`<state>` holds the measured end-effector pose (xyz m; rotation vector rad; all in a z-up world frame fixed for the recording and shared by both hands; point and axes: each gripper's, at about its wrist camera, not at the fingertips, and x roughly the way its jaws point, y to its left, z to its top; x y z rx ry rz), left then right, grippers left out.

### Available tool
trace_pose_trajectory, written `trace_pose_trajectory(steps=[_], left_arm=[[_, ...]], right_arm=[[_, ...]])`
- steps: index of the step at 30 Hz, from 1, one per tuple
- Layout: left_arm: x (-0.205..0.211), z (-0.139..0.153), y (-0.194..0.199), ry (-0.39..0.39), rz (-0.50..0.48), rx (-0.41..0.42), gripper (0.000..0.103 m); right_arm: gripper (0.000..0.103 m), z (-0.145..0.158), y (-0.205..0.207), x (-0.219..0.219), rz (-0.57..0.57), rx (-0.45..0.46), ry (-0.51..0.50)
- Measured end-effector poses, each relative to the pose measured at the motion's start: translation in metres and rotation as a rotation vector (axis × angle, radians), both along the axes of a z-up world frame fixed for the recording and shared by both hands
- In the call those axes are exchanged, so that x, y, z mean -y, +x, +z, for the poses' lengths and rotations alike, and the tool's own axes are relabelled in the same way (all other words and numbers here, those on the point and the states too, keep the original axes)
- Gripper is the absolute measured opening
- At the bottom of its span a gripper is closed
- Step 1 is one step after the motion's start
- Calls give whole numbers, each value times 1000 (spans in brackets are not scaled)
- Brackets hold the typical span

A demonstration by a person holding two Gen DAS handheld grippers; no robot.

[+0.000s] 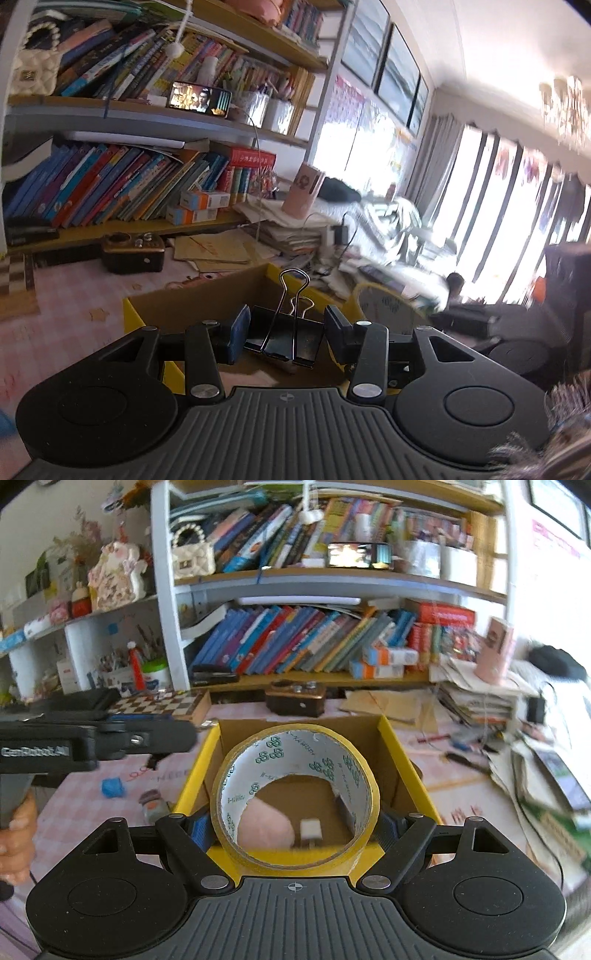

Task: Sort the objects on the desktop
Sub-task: 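Lower the clip and tape roll into the yellow box and open both grippers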

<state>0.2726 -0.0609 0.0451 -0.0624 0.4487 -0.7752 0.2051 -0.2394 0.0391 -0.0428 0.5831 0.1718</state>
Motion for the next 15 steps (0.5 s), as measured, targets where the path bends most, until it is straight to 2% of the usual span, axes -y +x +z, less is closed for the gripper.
trace_pose_trajectory(steps=[6,10,15], left_arm=[[25,-17,49,153,-29,5,41],[37,-32,77,208,-9,-25,41],[56,-47,98,315,2,-23,41]], right_arm=[[83,-12,57,-9,84,-33,-115],[83,-27,94,-8,111,-105,-179],[83,-53,129,-10,157,-209,-280]])
